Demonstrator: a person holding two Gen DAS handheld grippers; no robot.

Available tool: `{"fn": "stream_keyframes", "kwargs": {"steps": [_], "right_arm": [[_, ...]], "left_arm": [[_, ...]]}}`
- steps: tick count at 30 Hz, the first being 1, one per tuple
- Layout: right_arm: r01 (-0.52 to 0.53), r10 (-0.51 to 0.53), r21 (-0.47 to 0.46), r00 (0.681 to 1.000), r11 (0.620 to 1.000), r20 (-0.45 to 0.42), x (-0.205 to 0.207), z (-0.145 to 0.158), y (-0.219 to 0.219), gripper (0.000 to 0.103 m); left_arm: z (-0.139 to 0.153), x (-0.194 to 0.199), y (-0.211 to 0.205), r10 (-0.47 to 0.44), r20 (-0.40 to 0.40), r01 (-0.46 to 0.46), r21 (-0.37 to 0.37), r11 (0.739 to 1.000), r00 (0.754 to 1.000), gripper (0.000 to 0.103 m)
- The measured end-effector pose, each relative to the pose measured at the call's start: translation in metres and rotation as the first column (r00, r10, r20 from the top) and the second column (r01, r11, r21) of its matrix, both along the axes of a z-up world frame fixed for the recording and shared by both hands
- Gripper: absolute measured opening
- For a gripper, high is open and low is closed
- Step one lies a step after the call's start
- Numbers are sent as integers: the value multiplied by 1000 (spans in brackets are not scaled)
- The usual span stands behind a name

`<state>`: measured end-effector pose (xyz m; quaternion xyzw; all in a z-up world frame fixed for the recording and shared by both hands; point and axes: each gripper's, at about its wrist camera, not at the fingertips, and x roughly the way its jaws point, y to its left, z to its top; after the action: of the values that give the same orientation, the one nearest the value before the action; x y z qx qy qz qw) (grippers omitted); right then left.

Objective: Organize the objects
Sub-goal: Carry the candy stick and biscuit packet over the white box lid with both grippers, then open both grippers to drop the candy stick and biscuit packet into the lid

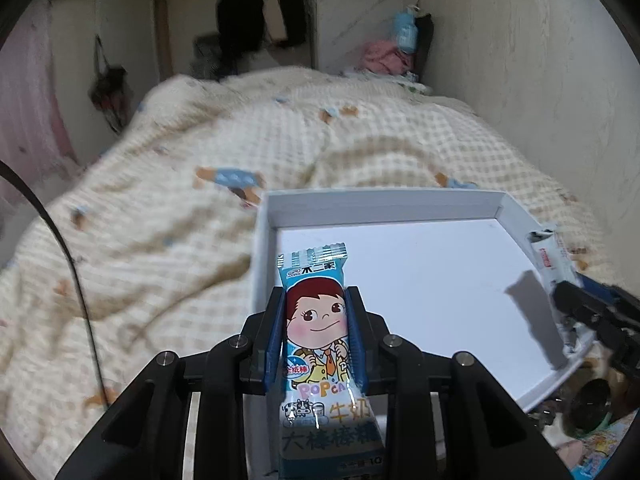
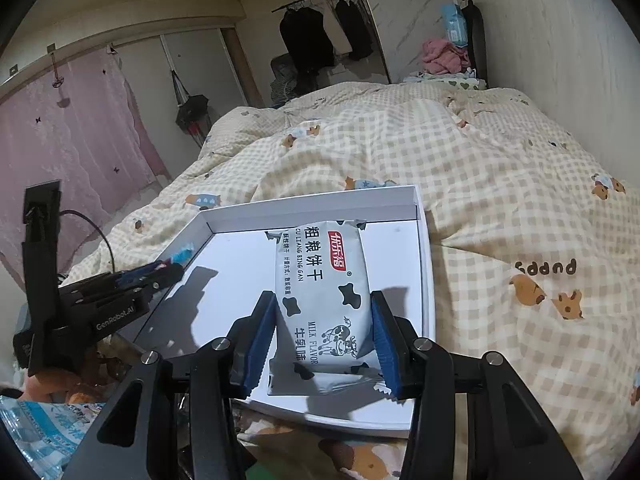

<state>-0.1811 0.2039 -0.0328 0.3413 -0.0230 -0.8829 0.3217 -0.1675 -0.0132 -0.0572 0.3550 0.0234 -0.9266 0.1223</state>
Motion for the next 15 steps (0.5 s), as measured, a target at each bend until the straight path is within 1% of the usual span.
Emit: {"fn": "stream_keyframes", "kwargs": {"steps": [1,2,7,10,12,15], "right_arm": [[8,-8,3,1000,1000,-6,0,0,0,48],[19,-19,8,1000,1000,-13,0,1,0,48],[29,-28,40,999,999,-18,0,0,-6,48],[26,-25,67,1000,997,-18,0,-1,-10,48],[22,-22,69,1000,997,-4,-2,-2,-11,48],[19,-19,63,1000,998,0,-3,-3,-10,48]], "left_arm": [[1,0,3,15,-8,-15,-33,999,1000,32],[1,0,4,10,-10,-10,-40,999,1000,32],[-7,-9,3,-5,41,7,-29,1000,999,32],[-8,-11,6,-18,57,20,-38,999,998,32],[-11,-14,8,-23,74,26,-39,999,997,32],[-11,-14,8,-24,75,27,-38,999,997,34]]}}
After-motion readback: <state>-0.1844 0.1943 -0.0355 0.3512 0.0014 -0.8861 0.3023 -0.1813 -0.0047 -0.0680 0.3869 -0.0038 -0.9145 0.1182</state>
